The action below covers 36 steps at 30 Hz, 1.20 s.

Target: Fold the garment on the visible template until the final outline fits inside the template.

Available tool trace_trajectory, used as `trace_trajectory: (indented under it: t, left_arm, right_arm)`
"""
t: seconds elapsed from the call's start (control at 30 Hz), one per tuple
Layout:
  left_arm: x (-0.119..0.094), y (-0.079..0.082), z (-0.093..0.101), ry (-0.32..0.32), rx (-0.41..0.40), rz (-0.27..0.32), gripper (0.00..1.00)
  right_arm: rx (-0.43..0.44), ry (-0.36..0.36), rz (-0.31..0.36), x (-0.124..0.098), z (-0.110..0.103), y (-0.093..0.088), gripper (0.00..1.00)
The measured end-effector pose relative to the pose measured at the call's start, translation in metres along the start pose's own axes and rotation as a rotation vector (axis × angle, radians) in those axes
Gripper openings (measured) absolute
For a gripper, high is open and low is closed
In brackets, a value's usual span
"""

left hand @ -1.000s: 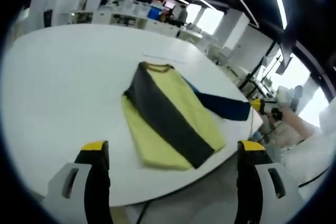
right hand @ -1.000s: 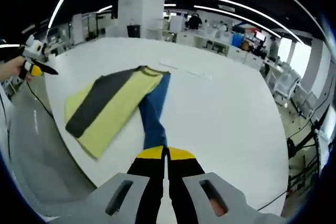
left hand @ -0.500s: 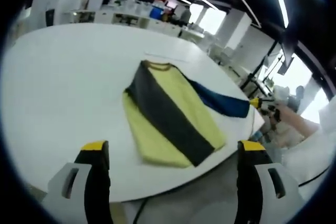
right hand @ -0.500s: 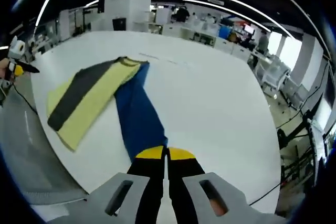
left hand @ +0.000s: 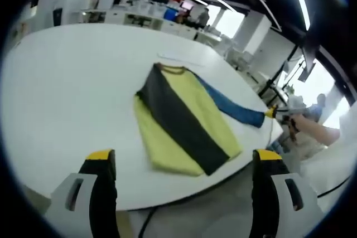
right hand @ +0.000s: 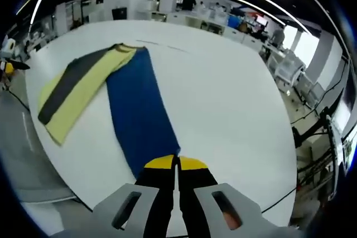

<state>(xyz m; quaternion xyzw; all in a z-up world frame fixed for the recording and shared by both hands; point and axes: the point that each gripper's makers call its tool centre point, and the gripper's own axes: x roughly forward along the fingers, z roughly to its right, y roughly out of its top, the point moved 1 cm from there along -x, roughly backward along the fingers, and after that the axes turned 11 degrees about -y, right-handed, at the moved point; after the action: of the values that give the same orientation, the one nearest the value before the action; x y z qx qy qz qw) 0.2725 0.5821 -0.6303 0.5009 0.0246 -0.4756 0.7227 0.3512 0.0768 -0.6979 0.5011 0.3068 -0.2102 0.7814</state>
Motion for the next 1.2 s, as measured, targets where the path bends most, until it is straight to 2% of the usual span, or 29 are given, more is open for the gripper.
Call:
trace_trajectory:
  t: [0.63, 1.0, 1.2]
  left_arm:
    - [-0.002, -0.004, -0.003, 0.036, -0.027, -0.005, 0.99]
    - [0.010, 0.004, -0.002, 0.037, -0.022, -0.019, 0.99]
    - [0.014, 0.004, -0.003, 0.037, -0.021, -0.038, 0.99]
  right_arm:
    - [-0.031, 0.007, -0.068, 0.027, 0.022, -0.015, 0.02]
    - [-0.048, -0.003, -0.098, 0.040, 0.045, -0.019, 0.02]
    - [-0.064, -0.008, -0.113, 0.043, 0.049, -0.017, 0.02]
